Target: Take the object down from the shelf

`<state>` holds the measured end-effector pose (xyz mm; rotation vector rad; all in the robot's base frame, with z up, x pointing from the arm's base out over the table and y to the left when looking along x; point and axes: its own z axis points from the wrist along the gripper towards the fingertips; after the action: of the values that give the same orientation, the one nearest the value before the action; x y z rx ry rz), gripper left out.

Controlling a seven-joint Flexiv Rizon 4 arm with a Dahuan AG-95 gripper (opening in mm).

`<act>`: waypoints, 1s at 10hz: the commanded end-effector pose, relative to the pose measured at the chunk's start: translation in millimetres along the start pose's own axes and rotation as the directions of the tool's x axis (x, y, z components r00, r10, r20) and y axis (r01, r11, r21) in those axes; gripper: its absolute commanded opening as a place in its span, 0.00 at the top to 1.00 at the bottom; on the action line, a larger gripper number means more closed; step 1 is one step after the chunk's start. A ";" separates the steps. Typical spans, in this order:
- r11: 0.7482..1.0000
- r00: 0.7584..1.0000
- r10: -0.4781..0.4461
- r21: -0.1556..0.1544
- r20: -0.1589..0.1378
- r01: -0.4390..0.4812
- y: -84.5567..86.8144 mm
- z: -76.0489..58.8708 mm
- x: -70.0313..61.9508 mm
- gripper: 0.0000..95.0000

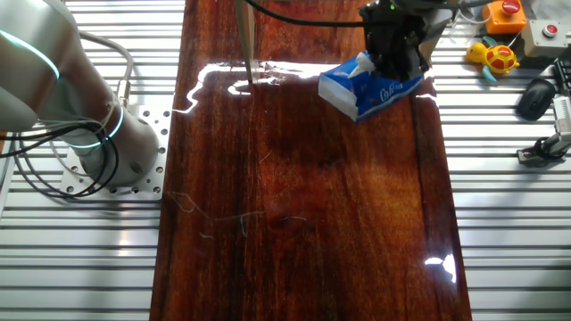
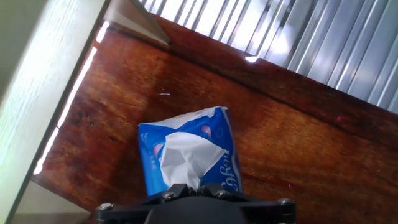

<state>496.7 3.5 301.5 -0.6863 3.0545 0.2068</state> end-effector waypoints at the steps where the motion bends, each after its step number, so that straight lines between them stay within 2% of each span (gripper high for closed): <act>1: 0.999 0.999 0.039 0.013 -0.002 -0.039 -0.2 -0.3 -0.9 1.00; 2: 0.999 0.999 0.050 0.007 0.005 -0.050 -1.3 0.9 -0.9 1.00; 3: 0.999 0.999 0.049 0.000 0.013 -0.049 -11.2 13.0 -1.4 1.00; 5: 0.998 0.998 0.056 -0.025 0.041 -0.055 -36.8 54.5 -2.4 1.00; 6: 0.998 0.997 0.050 -0.034 0.054 -0.049 -44.0 72.3 -2.0 1.00; 7: 0.998 0.997 0.047 -0.033 0.058 -0.045 -46.0 83.3 -0.3 1.00; 8: 0.999 0.997 0.045 -0.031 0.062 -0.043 -45.2 90.1 2.7 1.00; 10: 0.998 0.998 0.050 -0.033 0.041 -0.048 -45.2 90.1 2.7 1.00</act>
<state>508.0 -26.8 205.7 -0.5953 3.0297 0.2587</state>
